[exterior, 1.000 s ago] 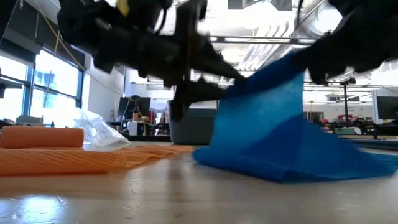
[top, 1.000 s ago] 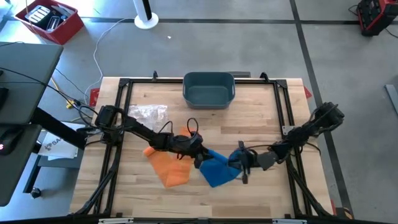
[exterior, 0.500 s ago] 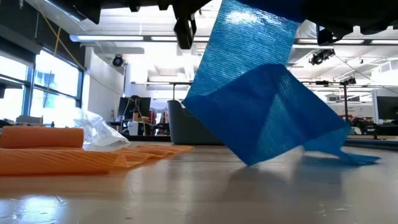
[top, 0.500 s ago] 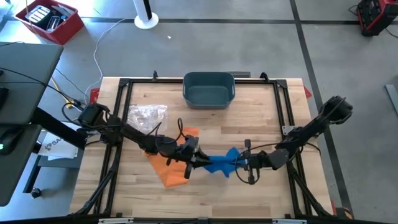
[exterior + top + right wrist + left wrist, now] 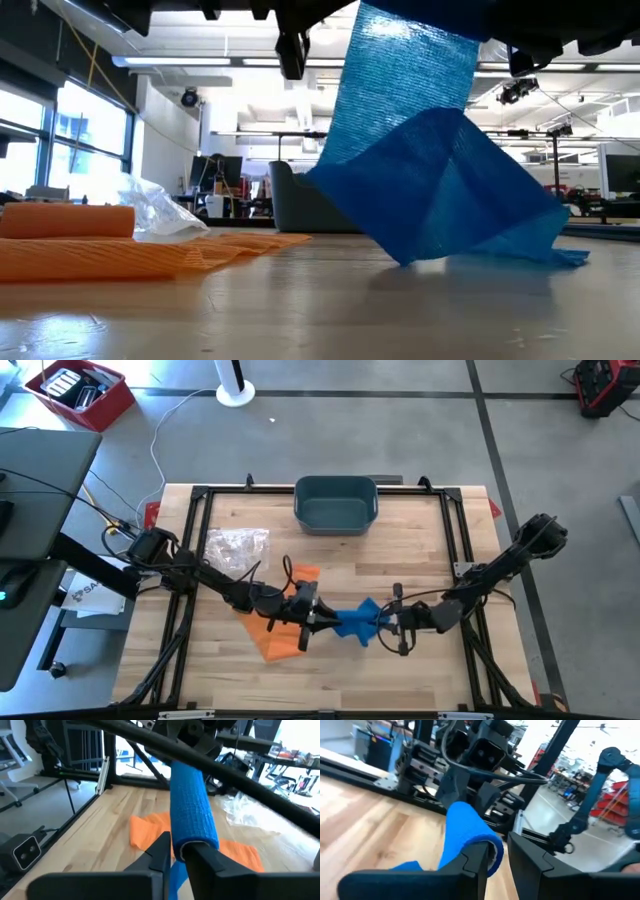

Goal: Roll bandage
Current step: Roll the blue bandage

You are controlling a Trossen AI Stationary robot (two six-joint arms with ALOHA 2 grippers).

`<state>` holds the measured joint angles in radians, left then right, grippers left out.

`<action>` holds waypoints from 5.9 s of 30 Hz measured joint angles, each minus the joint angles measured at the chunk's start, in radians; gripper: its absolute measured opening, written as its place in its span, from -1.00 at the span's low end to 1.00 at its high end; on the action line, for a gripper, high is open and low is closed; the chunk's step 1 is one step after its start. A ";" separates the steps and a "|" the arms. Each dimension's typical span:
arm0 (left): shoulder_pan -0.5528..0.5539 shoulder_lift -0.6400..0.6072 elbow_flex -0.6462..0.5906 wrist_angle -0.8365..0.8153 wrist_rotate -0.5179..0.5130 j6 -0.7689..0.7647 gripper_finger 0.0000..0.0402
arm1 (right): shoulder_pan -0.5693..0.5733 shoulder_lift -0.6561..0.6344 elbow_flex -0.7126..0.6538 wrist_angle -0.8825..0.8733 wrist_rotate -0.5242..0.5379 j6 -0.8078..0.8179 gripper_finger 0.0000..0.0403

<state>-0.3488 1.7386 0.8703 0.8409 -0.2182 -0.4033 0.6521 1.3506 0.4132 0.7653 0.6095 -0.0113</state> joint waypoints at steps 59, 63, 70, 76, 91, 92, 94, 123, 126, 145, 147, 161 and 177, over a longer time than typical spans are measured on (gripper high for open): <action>-0.073 -0.149 0.024 -0.275 -0.500 0.172 -1.00 | -0.259 -0.044 -0.016 -0.753 -0.213 0.772 -0.02; -0.083 -0.150 0.024 -0.260 -0.502 0.172 -1.00 | -0.276 0.034 -0.017 -0.660 -0.213 0.721 -0.02; -0.091 -0.149 0.024 -0.268 -0.502 0.172 -1.00 | -0.230 0.181 -0.016 -0.561 -0.144 0.750 -0.02; -0.093 -0.149 0.024 -0.274 -0.503 0.171 -1.00 | -0.196 0.208 -0.012 -0.500 -0.156 0.658 -0.05; -0.092 -0.149 0.024 -0.267 -0.512 0.169 -1.00 | -0.249 0.191 -0.001 -0.542 -0.182 0.751 -0.32; -0.092 -0.149 0.024 -0.267 -0.519 0.169 -1.00 | -0.256 0.197 0.001 -0.539 -0.201 0.744 -0.33; -0.092 -0.149 0.024 -0.267 -0.522 0.169 -1.00 | -0.259 0.220 0.002 -0.530 -0.215 0.725 -0.34; 0.034 -0.149 0.010 -0.368 -0.792 0.158 -1.00 | 0.464 0.068 0.577 -1.182 -0.104 0.536 -1.00; 0.044 -0.148 -0.026 -0.282 -0.643 0.195 -1.00 | 0.476 0.120 0.703 -1.316 -0.109 0.558 -1.00; 0.134 -0.114 -0.486 0.250 -0.488 0.158 -1.00 | 0.442 0.239 0.827 -1.489 -0.249 0.681 -1.00; 0.133 -0.114 -0.476 0.227 -0.468 0.175 -1.00 | 0.463 0.238 0.939 -1.691 -0.170 0.721 -1.00; 0.050 -0.114 -0.299 -0.360 -0.289 0.064 -1.00 | 0.428 0.239 1.399 -2.336 0.445 0.619 -1.00; -0.200 -0.114 -0.164 -0.502 -0.141 -0.089 -1.00 | 0.086 0.171 1.857 -2.337 0.587 0.122 -1.00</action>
<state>-0.5487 1.6249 0.7061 0.3388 -0.3597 -0.4922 0.7378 1.5213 2.2705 -1.5718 1.1969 0.1104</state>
